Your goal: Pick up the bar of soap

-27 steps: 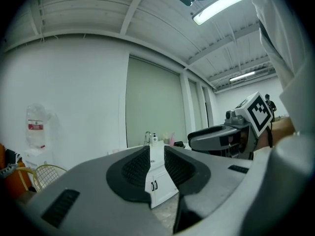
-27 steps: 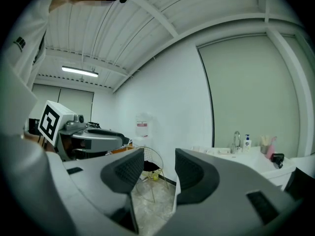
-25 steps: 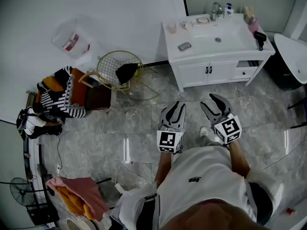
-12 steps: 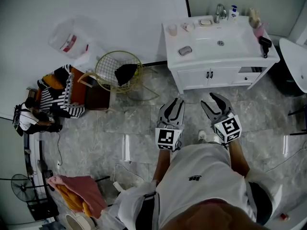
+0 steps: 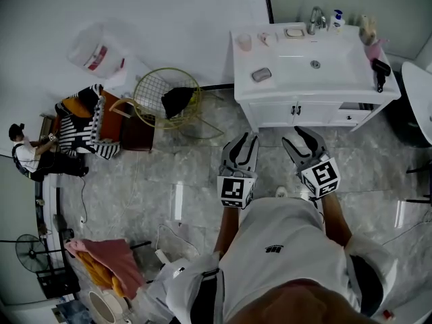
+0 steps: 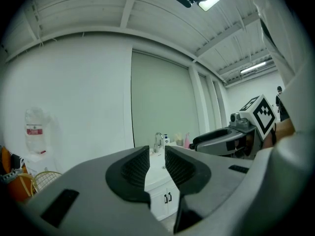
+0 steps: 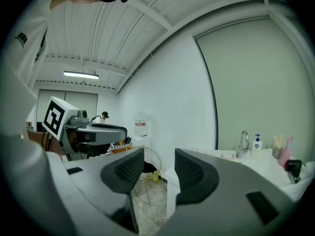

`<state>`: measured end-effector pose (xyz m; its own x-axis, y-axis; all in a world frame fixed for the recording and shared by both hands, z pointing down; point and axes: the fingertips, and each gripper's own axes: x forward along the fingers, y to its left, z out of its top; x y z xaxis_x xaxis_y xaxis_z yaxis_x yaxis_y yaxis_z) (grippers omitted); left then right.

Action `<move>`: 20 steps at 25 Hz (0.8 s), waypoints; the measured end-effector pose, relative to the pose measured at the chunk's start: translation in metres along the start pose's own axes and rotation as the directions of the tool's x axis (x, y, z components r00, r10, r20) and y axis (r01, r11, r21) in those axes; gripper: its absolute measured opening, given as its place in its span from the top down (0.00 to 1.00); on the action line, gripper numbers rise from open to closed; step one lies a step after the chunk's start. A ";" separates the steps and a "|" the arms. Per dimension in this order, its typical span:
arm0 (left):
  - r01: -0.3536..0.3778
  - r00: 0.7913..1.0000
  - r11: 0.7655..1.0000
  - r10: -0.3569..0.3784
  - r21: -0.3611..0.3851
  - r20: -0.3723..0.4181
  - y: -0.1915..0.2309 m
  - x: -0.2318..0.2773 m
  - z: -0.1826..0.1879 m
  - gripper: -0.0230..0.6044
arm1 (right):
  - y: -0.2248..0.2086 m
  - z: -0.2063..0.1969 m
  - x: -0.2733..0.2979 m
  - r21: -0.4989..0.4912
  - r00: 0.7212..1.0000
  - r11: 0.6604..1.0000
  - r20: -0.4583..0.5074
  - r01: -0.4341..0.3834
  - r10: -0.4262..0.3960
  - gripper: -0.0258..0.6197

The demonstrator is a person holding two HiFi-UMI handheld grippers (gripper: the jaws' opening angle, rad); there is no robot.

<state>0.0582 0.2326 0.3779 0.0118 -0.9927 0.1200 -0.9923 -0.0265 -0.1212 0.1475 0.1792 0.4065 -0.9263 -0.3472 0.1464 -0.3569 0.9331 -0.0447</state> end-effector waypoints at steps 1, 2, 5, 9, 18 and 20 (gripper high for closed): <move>-0.002 1.000 1.000 0.002 0.000 -0.003 0.000 0.004 0.000 0.80 | -0.003 0.000 0.002 0.002 1.000 1.000 0.000 -0.005 0.005 0.64; -0.004 1.000 1.000 0.004 0.000 -0.005 0.001 0.008 0.000 0.80 | -0.007 0.000 0.005 0.004 1.000 1.000 0.000 -0.009 0.009 0.64; -0.011 1.000 1.000 0.011 -0.001 -0.010 0.004 0.019 -0.001 0.80 | -0.016 -0.001 0.014 0.006 1.000 1.000 0.000 -0.017 0.017 0.64; -0.014 1.000 1.000 0.014 0.001 -0.015 0.010 0.030 -0.004 0.80 | -0.025 -0.003 0.025 0.011 1.000 1.000 -0.007 -0.019 0.019 0.64; -0.004 1.000 1.000 0.004 -0.001 -0.014 0.028 0.060 -0.007 0.80 | -0.044 -0.005 0.050 0.017 1.000 1.000 -0.020 -0.007 0.008 0.64; 0.002 1.000 1.000 -0.002 0.001 -0.015 0.034 0.066 -0.008 0.80 | -0.048 -0.004 0.058 0.017 1.000 1.000 -0.021 -0.001 0.002 0.64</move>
<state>0.0245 0.1669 0.3891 0.0120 -0.9908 0.1346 -0.9921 -0.0285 -0.1219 0.1116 0.1146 0.4210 -0.9241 -0.3435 0.1672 -0.3576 0.9318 -0.0619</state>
